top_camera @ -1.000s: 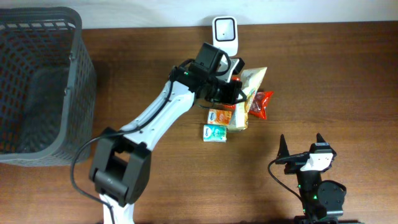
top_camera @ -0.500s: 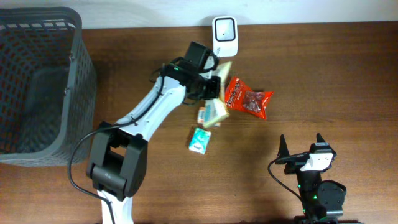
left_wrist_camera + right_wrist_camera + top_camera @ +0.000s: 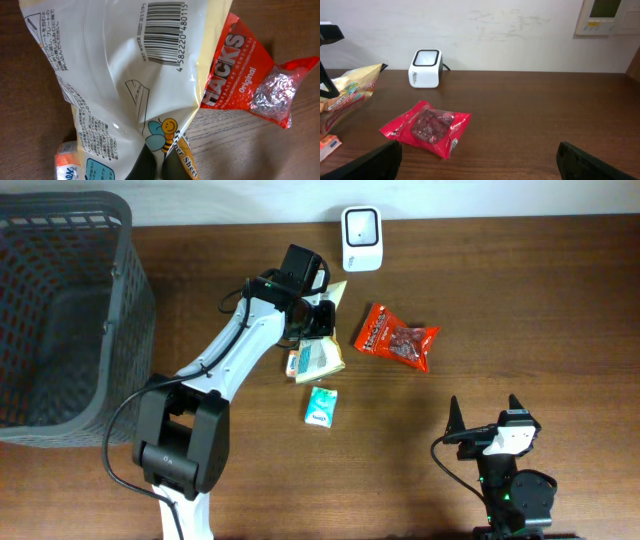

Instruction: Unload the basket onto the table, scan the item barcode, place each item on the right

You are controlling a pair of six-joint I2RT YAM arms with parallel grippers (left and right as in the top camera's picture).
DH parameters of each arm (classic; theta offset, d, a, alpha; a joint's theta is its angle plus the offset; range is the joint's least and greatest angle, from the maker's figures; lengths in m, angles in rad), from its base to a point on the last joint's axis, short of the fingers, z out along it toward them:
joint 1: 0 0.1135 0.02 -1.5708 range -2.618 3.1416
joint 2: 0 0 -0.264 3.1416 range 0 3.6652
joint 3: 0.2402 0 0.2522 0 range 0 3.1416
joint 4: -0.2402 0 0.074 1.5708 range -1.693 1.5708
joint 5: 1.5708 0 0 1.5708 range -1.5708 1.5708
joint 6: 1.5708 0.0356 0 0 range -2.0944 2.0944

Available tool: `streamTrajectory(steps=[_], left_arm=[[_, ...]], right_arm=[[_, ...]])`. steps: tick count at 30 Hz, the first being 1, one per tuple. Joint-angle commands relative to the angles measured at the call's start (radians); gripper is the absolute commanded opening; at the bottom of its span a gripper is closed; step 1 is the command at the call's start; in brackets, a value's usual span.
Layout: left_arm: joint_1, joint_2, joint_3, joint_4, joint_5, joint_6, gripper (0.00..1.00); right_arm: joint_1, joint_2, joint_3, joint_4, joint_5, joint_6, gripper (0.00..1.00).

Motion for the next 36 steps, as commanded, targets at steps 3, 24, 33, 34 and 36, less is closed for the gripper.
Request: streamTrajectory(steps=[3,24,33,34,36], left_arm=[[0.002,-0.011,0.007,-0.005,-0.021,0.024,0.0],[0.002,-0.011,0.007,-0.005,-0.021,0.024,0.0],[0.002,-0.018,0.038,0.021,0.128,0.092,0.0],[0.002,-0.026,0.045,0.021,0.139,0.093,0.0],[0.002,-0.048,0.057,0.022,0.195,0.093,0.0]], right_arm=[[0.006,-0.002,-0.006,-0.006,0.006,-0.007,0.98],[0.006,-0.002,-0.006,-0.006,0.006,-0.007,0.98],[0.006,-0.002,-0.006,-0.006,0.006,-0.007,0.98],[0.006,-0.002,-0.006,-0.006,0.006,-0.007,0.98],[0.006,-0.002,-0.006,-0.006,0.006,-0.007,0.98]])
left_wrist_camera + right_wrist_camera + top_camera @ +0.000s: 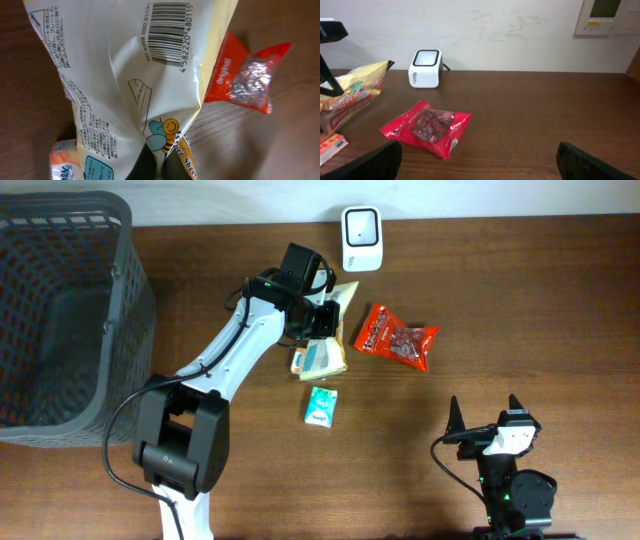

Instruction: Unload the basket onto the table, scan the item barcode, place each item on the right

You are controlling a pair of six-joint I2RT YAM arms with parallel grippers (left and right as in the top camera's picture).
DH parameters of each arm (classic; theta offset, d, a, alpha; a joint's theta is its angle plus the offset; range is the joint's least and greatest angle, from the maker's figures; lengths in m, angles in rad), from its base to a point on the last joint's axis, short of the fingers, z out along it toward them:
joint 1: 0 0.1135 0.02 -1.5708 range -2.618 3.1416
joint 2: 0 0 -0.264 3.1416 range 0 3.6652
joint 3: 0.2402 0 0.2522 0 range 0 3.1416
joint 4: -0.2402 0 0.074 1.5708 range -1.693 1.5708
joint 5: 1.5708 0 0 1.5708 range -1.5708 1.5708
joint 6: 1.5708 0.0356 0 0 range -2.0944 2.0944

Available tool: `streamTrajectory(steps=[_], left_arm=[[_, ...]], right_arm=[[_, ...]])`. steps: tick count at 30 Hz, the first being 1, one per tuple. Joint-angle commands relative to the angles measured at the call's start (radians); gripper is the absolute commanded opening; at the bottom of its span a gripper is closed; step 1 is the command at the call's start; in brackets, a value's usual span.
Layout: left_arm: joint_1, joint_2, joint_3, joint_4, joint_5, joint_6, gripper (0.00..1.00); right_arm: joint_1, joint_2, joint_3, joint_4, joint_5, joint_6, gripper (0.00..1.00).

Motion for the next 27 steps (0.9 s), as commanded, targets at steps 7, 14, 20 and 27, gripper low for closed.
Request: streamTrajectory(steps=[7,14,20,27], left_arm=[[0.0,-0.076,0.047,0.037,0.356,0.003,0.0],[-0.086,-0.076,0.046,0.037,0.425,-0.039,0.0],[-0.172,-0.076,0.046,0.042,0.46,-0.039,0.0],[-0.216,-0.076,0.046,0.081,0.473,-0.039,0.0]], right_arm=[[0.006,-0.002,-0.006,-0.006,0.006,-0.006,0.98],[0.006,-0.002,-0.006,-0.006,0.006,-0.006,0.98],[0.006,-0.002,-0.006,-0.006,0.006,-0.006,0.98],[0.006,-0.002,-0.006,-0.006,0.006,-0.006,0.98]])
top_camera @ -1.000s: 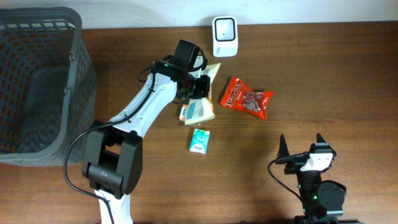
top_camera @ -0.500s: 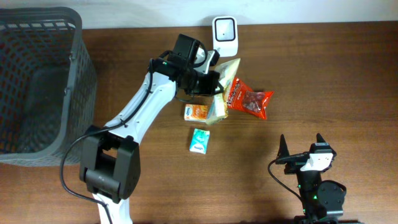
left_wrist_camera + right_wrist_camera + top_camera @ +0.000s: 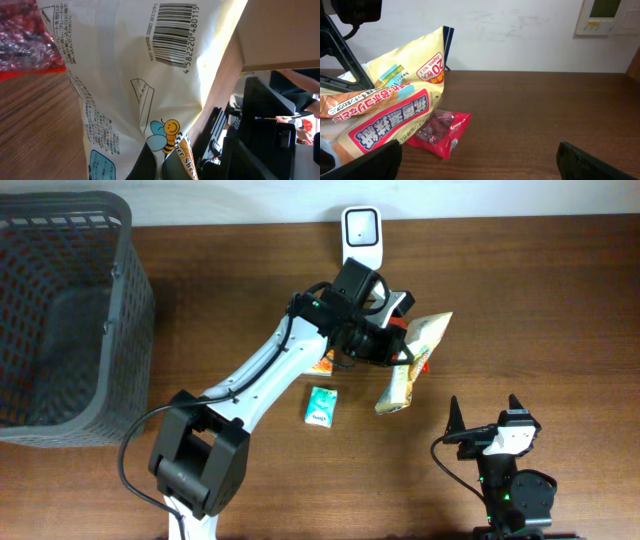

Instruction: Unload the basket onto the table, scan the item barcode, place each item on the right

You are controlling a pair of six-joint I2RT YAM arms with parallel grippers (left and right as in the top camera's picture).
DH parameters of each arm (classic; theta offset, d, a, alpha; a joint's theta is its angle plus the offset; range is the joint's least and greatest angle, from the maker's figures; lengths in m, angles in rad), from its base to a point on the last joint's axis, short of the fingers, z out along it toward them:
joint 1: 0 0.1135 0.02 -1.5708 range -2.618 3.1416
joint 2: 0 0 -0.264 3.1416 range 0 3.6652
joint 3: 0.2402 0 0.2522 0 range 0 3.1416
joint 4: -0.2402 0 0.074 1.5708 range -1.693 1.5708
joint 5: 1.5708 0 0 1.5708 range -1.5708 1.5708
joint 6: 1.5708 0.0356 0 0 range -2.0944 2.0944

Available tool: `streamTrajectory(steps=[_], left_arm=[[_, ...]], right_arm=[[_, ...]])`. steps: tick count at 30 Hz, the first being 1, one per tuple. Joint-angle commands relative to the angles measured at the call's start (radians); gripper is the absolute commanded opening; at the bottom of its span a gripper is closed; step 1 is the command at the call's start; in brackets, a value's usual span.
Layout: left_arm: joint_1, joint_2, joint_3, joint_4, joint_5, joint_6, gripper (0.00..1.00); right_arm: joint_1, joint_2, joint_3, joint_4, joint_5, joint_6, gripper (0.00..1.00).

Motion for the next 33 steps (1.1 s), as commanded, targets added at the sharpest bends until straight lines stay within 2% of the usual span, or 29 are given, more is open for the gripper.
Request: streamTrajectory(steps=[1,5,9,14,20,25,29,33], left_arm=[[-0.016,-0.04,0.027,0.04,0.068,-0.01,0.0],[-0.023,-0.04,0.027,0.179,0.193,-0.039,0.0],[-0.023,-0.04,0.027,0.247,0.194,-0.127,0.0],[-0.024,-0.04,0.026,0.248,0.046,-0.142,0.0],[-0.023,-0.036,0.026,0.26,-0.06,-0.143,0.0],[-0.024,-0.034,0.014,0.255,-0.086,-0.156,0.0],[-0.024,-0.034,-0.039,0.25,-0.183,-0.164,0.0],[-0.023,-0.034,-0.109,0.34,-0.186,-0.279,0.0]], right_arm=[[0.006,-0.002,-0.006,-0.006,0.006,-0.006,0.98],[0.006,-0.002,-0.006,-0.006,0.006,-0.006,0.98],[0.006,-0.002,-0.006,-0.006,0.006,-0.006,0.98],[0.006,-0.002,-0.006,-0.006,0.006,-0.006,0.98],[0.006,-0.002,-0.006,-0.006,0.006,-0.006,0.98],[0.006,-0.002,-0.006,-0.006,0.006,-0.006,0.98],[0.006,-0.002,-0.006,-0.006,0.006,-0.006,0.99],[0.006,-0.002,-0.006,-0.006,0.006,-0.006,0.98]])
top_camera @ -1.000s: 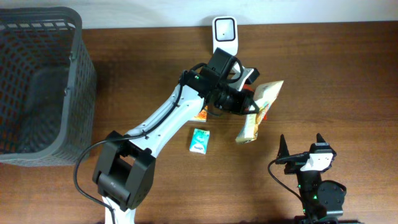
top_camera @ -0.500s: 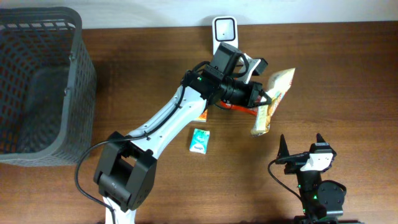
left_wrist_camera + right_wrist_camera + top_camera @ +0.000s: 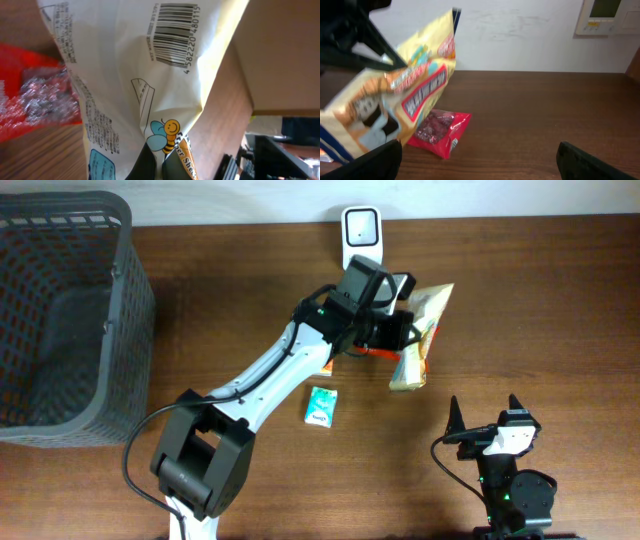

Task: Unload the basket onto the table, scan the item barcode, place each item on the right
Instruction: 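Lower the yellow bag onto the table and open the left gripper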

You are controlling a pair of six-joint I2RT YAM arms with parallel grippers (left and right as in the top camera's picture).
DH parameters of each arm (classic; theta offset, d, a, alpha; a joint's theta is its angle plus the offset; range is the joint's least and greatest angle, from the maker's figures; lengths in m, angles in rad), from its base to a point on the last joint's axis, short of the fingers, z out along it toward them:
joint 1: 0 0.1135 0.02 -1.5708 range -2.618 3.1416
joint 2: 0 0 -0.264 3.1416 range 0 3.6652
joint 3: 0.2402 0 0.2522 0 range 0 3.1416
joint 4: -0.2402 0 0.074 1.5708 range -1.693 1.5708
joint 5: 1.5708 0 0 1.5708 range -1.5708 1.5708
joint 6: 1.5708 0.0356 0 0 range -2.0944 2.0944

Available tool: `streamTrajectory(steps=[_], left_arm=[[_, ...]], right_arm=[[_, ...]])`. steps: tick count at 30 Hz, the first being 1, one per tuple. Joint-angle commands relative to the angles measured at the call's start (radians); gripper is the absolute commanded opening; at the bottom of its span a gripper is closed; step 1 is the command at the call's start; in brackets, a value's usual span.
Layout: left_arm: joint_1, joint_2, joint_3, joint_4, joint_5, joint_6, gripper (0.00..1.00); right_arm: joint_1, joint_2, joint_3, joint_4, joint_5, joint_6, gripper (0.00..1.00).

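My left gripper (image 3: 402,330) is shut on a yellow snack bag (image 3: 420,332), holding it in the air just right of and below the white scanner (image 3: 360,232). In the left wrist view the bag's white back (image 3: 130,85) fills the frame, its barcode (image 3: 175,34) at the top, and my left gripper (image 3: 161,167) pinches the bag's lower edge. The bag (image 3: 405,95) hides the scanner in the right wrist view. A red candy bag (image 3: 439,131) lies on the table under the yellow one. My right gripper (image 3: 486,416) rests open near the front edge, away from everything.
A grey basket (image 3: 60,310) fills the left side. A small teal pack (image 3: 320,406) lies in front of the left arm, and an orange-edged pack (image 3: 322,366) peeks out under it. The wall runs behind the scanner.
The yellow bag, still in my left gripper, has shifted back toward the scanner and turned more on end. The right arm has not moved.
My left gripper was shut on the yellow bag at the pile left of the red candy bag, and was still there a moment later. Then it held the bag in the air over and right of the red bag, and now holds it closer to the scanner.
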Motion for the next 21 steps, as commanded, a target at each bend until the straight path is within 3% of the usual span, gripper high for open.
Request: streamTrajectory(steps=[1,5,8,13,17,21], left_arm=[[-0.002,-0.034,-0.06,0.075,-0.026,-0.101,0.0],[-0.002,-0.034,-0.085,0.113,-0.04,-0.099,0.0],[-0.002,-0.034,-0.096,0.069,-0.161,-0.065,0.08],[-0.002,-0.034,-0.097,-0.074,-0.42,-0.014,0.06],[-0.001,-0.034,-0.096,-0.1,-0.503,0.052,0.05],[0.015,-0.051,-0.096,-0.103,-0.544,0.092,0.13]], right_arm=[[0.006,-0.003,-0.006,-0.006,0.006,-0.006,0.98],[0.006,-0.003,-0.006,-0.006,0.006,-0.006,0.98],[0.006,-0.003,-0.006,-0.006,0.006,-0.006,0.99],[0.006,-0.003,-0.006,-0.006,0.006,-0.006,0.98],[0.006,-0.003,-0.006,-0.006,0.006,-0.006,0.98],[0.006,-0.003,-0.006,-0.006,0.006,-0.006,0.99]])
